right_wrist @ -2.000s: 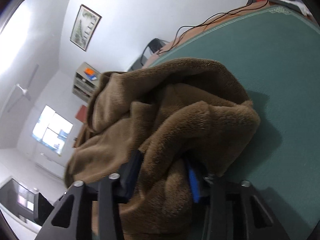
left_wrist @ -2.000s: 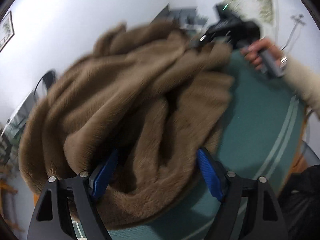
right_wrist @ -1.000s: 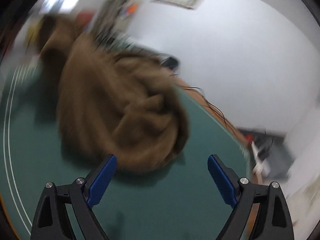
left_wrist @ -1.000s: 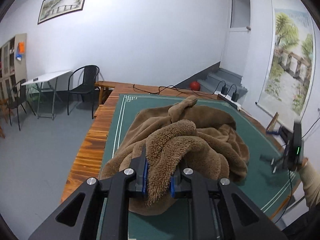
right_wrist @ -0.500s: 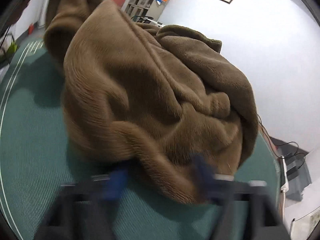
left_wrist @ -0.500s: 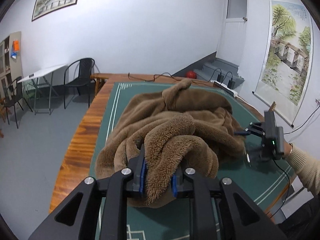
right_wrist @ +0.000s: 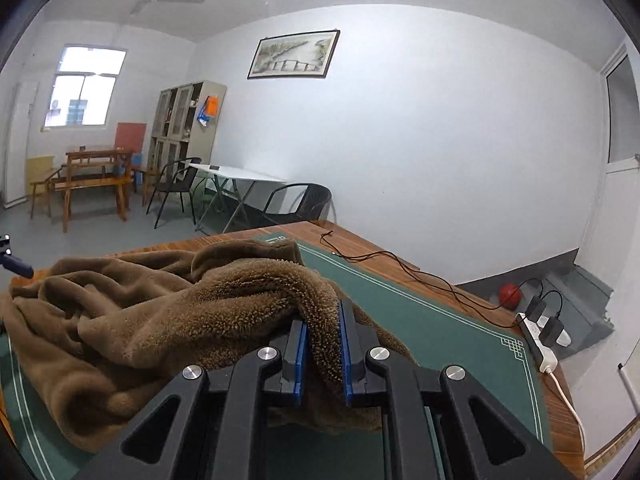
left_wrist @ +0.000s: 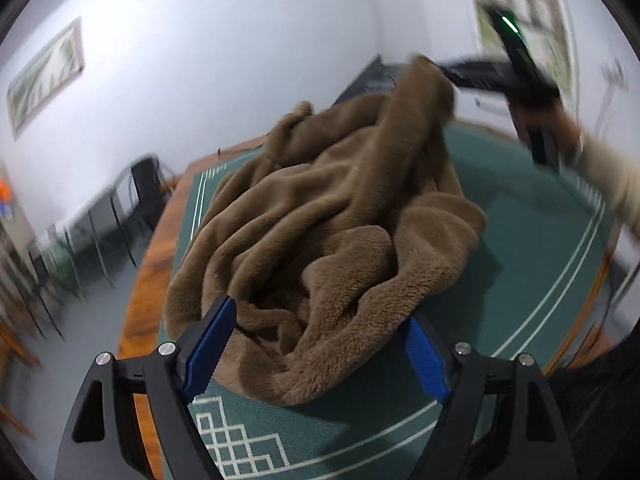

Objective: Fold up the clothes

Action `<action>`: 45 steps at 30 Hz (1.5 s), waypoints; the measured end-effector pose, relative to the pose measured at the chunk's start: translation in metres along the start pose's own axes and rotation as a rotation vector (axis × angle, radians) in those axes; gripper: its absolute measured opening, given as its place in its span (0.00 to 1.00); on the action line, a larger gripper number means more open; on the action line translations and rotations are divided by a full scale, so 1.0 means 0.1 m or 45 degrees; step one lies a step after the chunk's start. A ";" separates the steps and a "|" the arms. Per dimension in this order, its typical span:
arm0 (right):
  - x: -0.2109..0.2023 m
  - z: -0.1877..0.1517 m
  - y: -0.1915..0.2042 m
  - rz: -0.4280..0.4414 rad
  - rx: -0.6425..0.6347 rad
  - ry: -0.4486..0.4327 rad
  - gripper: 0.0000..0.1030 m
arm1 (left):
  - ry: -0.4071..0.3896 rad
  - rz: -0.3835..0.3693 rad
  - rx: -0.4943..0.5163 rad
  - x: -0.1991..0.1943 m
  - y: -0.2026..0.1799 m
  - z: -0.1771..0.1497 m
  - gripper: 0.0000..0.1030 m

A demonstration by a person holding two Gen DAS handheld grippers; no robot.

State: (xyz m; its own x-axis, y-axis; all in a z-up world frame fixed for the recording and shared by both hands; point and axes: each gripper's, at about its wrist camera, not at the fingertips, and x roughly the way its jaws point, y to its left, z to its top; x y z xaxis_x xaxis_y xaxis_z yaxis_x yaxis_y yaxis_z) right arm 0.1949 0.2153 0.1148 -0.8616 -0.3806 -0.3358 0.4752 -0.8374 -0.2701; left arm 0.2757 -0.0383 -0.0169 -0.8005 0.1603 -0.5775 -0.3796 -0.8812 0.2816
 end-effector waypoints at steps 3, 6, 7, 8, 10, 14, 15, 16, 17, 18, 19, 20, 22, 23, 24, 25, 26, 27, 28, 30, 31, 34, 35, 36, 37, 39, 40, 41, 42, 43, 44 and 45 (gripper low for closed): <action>0.04 -0.02 0.01 0.006 0.008 0.014 0.14 | 0.015 0.035 0.191 0.11 -0.28 -0.02 0.82; 0.02 -0.08 -0.02 0.002 0.032 0.004 0.14 | 0.087 0.063 0.271 0.32 -0.42 0.00 0.82; 0.02 -0.07 -0.04 -0.002 0.040 -0.003 0.14 | 0.111 0.072 0.296 0.40 -0.47 0.00 0.81; 0.03 -0.07 -0.06 -0.005 0.048 -0.010 0.14 | 0.125 0.060 0.264 0.43 -0.43 0.03 0.71; -0.03 -0.07 -0.09 -0.034 0.055 -0.031 0.14 | 0.148 0.026 0.174 0.49 -0.33 0.10 0.33; -0.16 -0.07 -0.15 -0.121 0.066 -0.083 0.14 | 0.094 0.017 -0.055 0.43 -0.03 0.31 0.20; -0.19 -0.07 -0.20 -0.159 0.087 -0.104 0.14 | 0.034 0.026 -0.122 0.31 0.10 0.39 0.19; -0.23 -0.07 -0.25 -0.196 0.110 -0.124 0.14 | -0.029 0.035 -0.188 0.19 0.24 0.48 0.19; -0.27 -0.07 -0.31 -0.233 0.133 -0.145 0.14 | -0.092 0.044 -0.254 0.07 0.38 0.57 0.18; -0.32 -0.05 -0.40 -0.259 0.170 -0.165 0.14 | -0.149 0.042 -0.307 -0.05 0.50 0.66 0.18; -0.36 -0.02 -0.48 -0.254 0.201 -0.170 0.14 | -0.207 0.038 -0.352 -0.18 0.60 0.76 0.18; -0.36 -0.01 -0.54 -0.207 0.218 -0.164 0.14 | -0.250 0.035 -0.375 -0.28 0.67 0.83 0.18; -0.36 -0.02 -0.59 -0.092 0.231 -0.144 0.15 | -0.320 0.059 -0.382 -0.44 0.74 0.95 0.18; -0.36 -0.03 -0.62 -0.035 0.237 -0.134 0.15 | -0.354 0.072 -0.384 -0.52 0.77 1.01 0.18; -0.37 -0.07 -0.57 -0.019 0.198 -0.111 0.21 | -0.381 0.086 -0.390 -0.60 0.80 1.07 0.18; -0.38 -0.12 -0.49 -0.012 0.135 -0.083 0.27 | -0.398 0.089 -0.403 -0.66 0.81 1.09 0.18; -0.39 -0.18 -0.40 -0.006 0.069 -0.054 0.54 | -0.412 0.090 -0.416 -0.73 0.83 1.11 0.18; -0.42 -0.25 -0.29 -0.002 -0.004 -0.042 0.87 | -0.426 0.091 -0.430 -0.79 0.85 1.12 0.18; -0.45 -0.32 -0.18 0.001 -0.078 -0.032 0.94 | -0.440 0.092 -0.444 -0.86 0.87 1.14 0.18; -0.50 -0.44 0.03 0.023 -0.211 0.000 0.95 | -0.462 0.082 -0.474 -0.91 0.94 1.19 0.18; -0.50 -0.49 0.13 0.044 -0.266 0.024 0.95 | -0.476 0.072 -0.487 -0.93 1.00 1.25 0.18; -0.54 -0.61 0.47 0.099 -0.443 0.058 0.95 | -0.525 0.046 -0.509 -0.97 1.08 1.42 0.18; -0.55 -0.65 0.60 0.116 -0.507 0.060 0.95 | -0.540 0.042 -0.505 -1.00 1.08 1.47 0.18; -0.53 -0.69 0.73 0.145 -0.560 0.066 0.95 | -0.554 0.040 -0.499 -1.04 1.08 1.52 0.18; -0.50 -0.73 0.87 0.176 -0.611 0.073 0.95 | -0.564 0.039 -0.489 -1.06 1.06 1.57 0.18; -0.45 -0.81 1.13 0.237 -0.713 0.086 0.95 | -0.583 0.039 -0.466 -1.10 1.03 1.68 0.18; -0.41 -0.83 1.24 0.244 -0.759 0.085 0.95 | -0.593 0.028 -0.457 -1.14 1.02 1.75 0.18; -0.37 -0.86 1.36 0.246 -0.804 0.083 0.95 | -0.604 0.018 -0.451 -1.18 1.00 1.79 0.18; -0.33 -0.88 1.50 0.225 -0.866 0.065 0.95 | -0.615 0.008 -0.445 -1.21 0.99 1.82 0.18; -0.28 -0.86 1.59 0.191 -0.890 0.044 0.95 | -0.630 -0.003 -0.441 -1.27 0.97 1.85 0.18; -0.23 -0.84 1.67 0.157 -0.908 0.022 0.95 | -0.645 -0.014 -0.438 -1.32 0.94 1.88 0.18; -0.19 -0.82 1.76 0.122 -0.926 0.001 0.95 | -0.666 -0.019 -0.435 -1.39 0.93 1.90 0.18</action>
State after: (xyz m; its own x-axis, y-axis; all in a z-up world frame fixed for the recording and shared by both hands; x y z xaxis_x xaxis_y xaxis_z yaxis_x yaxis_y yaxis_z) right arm 0.3090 0.1075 -0.0006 -0.8101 -0.4387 -0.3889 0.5473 -0.3282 -0.7699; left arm 0.2635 -0.0576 0.2354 -0.9503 0.2937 -0.1034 -0.2917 -0.9559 -0.0345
